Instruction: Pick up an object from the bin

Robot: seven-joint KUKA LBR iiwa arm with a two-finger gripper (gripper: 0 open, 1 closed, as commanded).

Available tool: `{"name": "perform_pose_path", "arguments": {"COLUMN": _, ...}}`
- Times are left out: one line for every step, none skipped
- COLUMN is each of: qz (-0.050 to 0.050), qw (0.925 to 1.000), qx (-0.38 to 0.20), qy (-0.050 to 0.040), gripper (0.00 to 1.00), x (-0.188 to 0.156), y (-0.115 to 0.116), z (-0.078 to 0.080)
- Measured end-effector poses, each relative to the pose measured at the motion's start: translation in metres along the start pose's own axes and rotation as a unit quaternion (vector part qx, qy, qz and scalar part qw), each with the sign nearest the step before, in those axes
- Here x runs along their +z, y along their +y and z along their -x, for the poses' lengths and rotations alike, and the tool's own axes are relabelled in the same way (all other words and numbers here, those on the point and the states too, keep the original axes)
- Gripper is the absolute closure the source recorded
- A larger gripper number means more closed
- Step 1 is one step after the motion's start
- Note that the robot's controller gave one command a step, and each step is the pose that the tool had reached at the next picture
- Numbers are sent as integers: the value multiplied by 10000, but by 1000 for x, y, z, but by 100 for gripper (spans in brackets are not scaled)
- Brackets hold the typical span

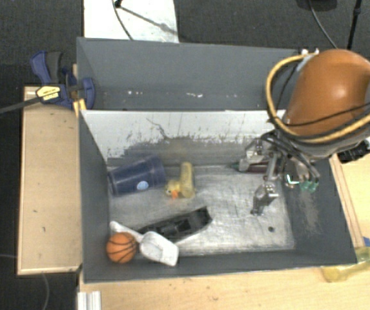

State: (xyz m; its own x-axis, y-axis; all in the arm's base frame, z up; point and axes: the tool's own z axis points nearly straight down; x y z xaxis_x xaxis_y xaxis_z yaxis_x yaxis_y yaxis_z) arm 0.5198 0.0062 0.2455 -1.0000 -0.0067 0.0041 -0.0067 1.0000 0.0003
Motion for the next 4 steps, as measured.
{"name": "perform_pose_path", "arguments": {"qz": 0, "qw": 10000, "qx": 0, "qy": -37, "gripper": 0, "x": -3, "y": 0, "z": 1}}
{"name": "perform_pose_path", "arguments": {"qz": -4, "qw": 9999, "qx": -120, "qy": -76, "gripper": 0, "x": 40, "y": 26, "z": -2}}
{"name": "perform_pose_path", "arguments": {"qz": 1, "qw": 9950, "qx": -1002, "qy": -16, "gripper": 0, "x": 73, "y": 43, "z": -16}}
{"name": "perform_pose_path", "arguments": {"qz": -9, "qw": 9958, "qx": -907, "qy": -96, "gripper": 100, "x": 172, "y": 55, "z": -12}}
